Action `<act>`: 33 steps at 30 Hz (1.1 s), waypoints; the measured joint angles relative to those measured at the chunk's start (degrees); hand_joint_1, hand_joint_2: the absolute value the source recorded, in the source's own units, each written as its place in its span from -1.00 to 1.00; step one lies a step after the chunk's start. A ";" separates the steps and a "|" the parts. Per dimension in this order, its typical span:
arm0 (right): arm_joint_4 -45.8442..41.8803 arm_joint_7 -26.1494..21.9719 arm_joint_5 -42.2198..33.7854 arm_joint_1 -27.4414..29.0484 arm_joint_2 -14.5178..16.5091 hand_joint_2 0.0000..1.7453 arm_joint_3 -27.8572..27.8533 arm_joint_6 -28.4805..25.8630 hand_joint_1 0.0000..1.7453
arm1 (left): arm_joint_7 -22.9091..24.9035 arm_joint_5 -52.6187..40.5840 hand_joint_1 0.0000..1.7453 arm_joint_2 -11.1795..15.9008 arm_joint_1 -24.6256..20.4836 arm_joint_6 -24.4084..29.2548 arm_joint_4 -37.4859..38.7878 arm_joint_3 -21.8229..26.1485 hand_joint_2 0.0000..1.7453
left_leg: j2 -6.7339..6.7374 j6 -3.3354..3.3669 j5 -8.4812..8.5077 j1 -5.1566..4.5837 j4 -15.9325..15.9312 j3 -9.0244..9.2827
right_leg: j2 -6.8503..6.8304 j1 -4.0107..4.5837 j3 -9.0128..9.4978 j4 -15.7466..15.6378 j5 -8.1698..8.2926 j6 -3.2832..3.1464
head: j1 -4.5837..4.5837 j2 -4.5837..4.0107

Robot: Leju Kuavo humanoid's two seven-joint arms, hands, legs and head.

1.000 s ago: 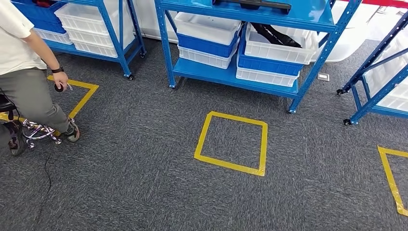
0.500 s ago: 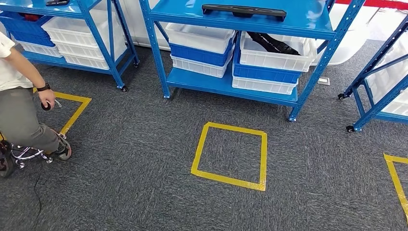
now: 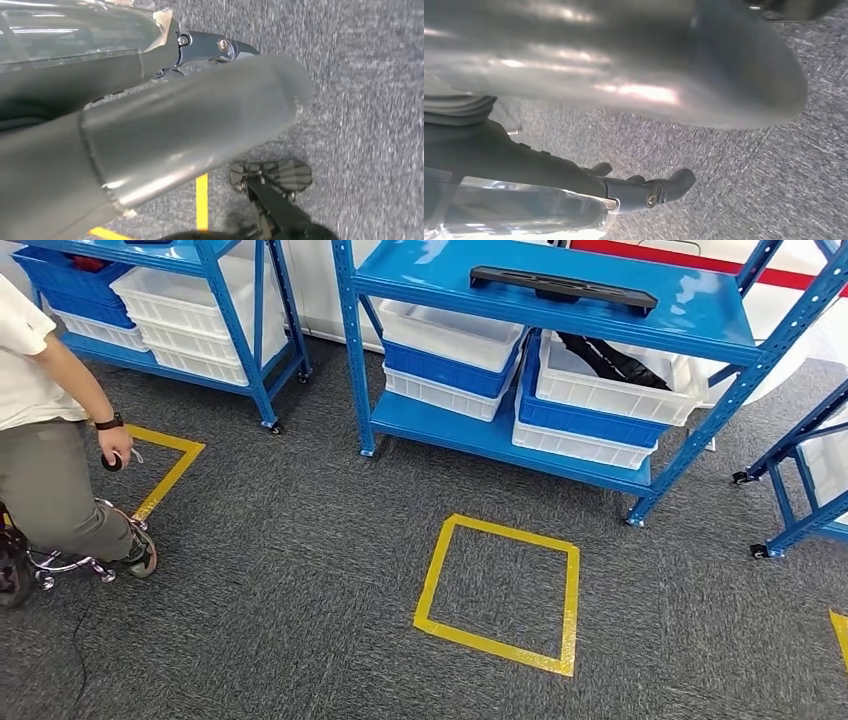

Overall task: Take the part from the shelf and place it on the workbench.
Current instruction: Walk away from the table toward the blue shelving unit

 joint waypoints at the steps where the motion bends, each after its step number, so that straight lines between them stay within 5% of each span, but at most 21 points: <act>1: 0.01 0.04 -0.02 0.06 -0.02 -1.00 0.00 -0.02 -1.00 | 0.07 -0.16 -1.00 -0.08 0.01 -0.02 0.02 0.00 -1.00 | -0.05 0.00 -0.48 -0.23 0.05 0.51 | 0.00 0.32 0.26 -2.83 2.83 -0.08 | -0.16 0.00; 3: 0.01 0.05 0.13 0.03 -0.05 -1.00 0.01 -0.08 -1.00 | 0.21 -0.36 -1.00 -0.20 -0.07 -0.03 0.04 0.00 -1.00 | -0.13 -0.29 -1.18 -0.43 0.05 1.27 | -0.01 0.80 0.93 -5.96 6.62 -1.28 | -0.36 0.00; 4: 0.01 0.04 0.27 -0.01 -0.09 -1.00 0.02 -0.13 -1.00 | 0.26 -0.40 -1.00 -0.23 -0.13 -0.03 0.05 0.01 -1.00 | -0.14 -0.57 -1.17 -0.51 0.35 1.71 | -0.02 0.80 1.29 -6.64 7.25 -2.07 | -0.45 0.00; 6: 0.00 0.00 0.71 -0.12 -0.06 0.00 0.09 -0.22 -1.00 | 0.34 -0.37 -1.00 -0.18 -0.19 0.07 0.03 0.03 -1.00 | -0.05 -1.13 -0.79 -0.56 1.78 1.60 | 0.02 0.09 2.88 -7.63 8.46 -3.13 | -0.42 0.00; 8: 0.00 -0.04 1.05 -0.22 -0.02 1.00 0.29 -0.30 -1.00 | 0.36 -0.31 -1.00 -0.17 -0.22 0.25 0.02 0.10 -1.00 | 0.17 -1.83 -1.34 -0.33 5.92 -0.55 | -0.03 -0.76 4.32 -8.25 8.88 -3.64 | -0.48 0.00; 12: 0.00 -0.07 0.27 -0.35 0.02 1.00 0.48 -0.40 -1.00 | 0.25 0.02 -1.00 -0.21 -0.14 0.58 0.02 0.54 -1.00 | 0.52 -3.93 -6.62 1.57 15.06 -7.89 | 0.07 -1.37 5.08 -8.47 7.99 -3.78 | -0.51 0.00; 13: 0.00 -0.07 -0.10 -0.28 0.07 1.00 0.46 -0.42 -1.00 | 0.19 0.04 -1.00 -0.21 -0.10 0.61 0.02 0.66 -1.00 | 0.69 -4.51 -6.23 2.08 14.29 -8.40 | 0.13 -1.66 5.40 -8.45 7.63 -3.43 | -0.51 0.00; 16: -0.01 -0.05 -0.70 -0.17 0.11 1.00 0.41 -0.43 -1.00 | 0.07 0.03 -1.00 -0.27 -0.03 0.64 0.05 0.89 -1.00 | 1.22 -6.25 0.34 3.50 4.77 -5.79 | 0.24 -2.55 6.88 -8.33 6.23 -1.93 | -0.60 0.00; 17: -0.01 -0.02 -0.77 -0.23 0.09 1.00 0.38 -0.45 -1.00 | 0.05 0.02 -1.00 -0.30 -0.04 0.64 0.09 0.92 -1.00 | 1.30 -6.35 1.22 3.67 2.38 -4.97 | 0.24 -2.55 7.03 -8.33 5.77 -1.36 | -0.72 0.00; 21: -0.02 0.23 -1.14 -0.64 0.04 1.00 0.26 -0.43 -1.00 | -0.02 -0.04 -1.00 -0.32 -0.09 0.65 0.15 0.99 -1.00 | 1.15 -4.32 1.85 3.13 1.11 -3.93 | 0.16 -2.04 7.47 -8.71 4.58 0.62 | -0.81 0.00; 23: -0.02 0.33 -1.26 -0.76 -0.05 1.00 0.16 -0.37 -1.00 | -0.03 -0.10 -1.00 -0.32 -0.15 0.65 0.14 1.01 -1.00 | 1.15 -3.28 1.85 3.03 0.80 -3.48 | 0.10 -2.12 6.71 -6.34 3.41 0.83 | -0.72 0.00; 27: -0.02 0.41 -1.29 -0.63 -0.07 1.00 -0.09 -0.25 -1.00 | -0.04 -0.24 -1.00 -0.32 -0.32 0.66 0.13 1.01 -1.00 | 1.38 -1.90 0.92 2.34 0.64 -2.59 | 0.10 -1.86 -2.34 7.87 -0.67 0.45 | -0.49 0.00; 28: -0.02 0.43 -1.32 -0.52 -0.12 1.00 -0.12 -0.22 -1.00 | -0.03 -0.30 -1.00 -0.35 -0.31 0.64 0.13 1.01 -1.00 | 1.42 -1.74 0.60 2.10 0.64 -2.21 | 0.09 -1.70 -3.55 8.56 0.05 0.70 | -0.49 0.00; 30: -0.02 0.54 -1.39 -0.39 -0.19 1.00 -0.21 -0.16 -1.00 | 0.01 -0.39 -1.00 -0.43 -0.29 0.60 0.13 1.01 -1.00 | 1.69 -1.72 -0.10 1.81 0.63 -1.18 | -0.25 -1.37 -2.59 3.18 4.19 1.22 | -0.47 0.00; 33: -0.02 0.63 -1.41 -0.61 -0.20 1.00 -0.32 -0.03 -1.00 | 0.09 -0.43 -1.00 -0.46 -0.33 0.44 0.13 1.02 -1.00 | 2.43 -2.39 -1.23 1.34 0.63 0.07 | -1.76 -0.39 -0.04 -5.54 8.92 0.03 | -0.43 0.00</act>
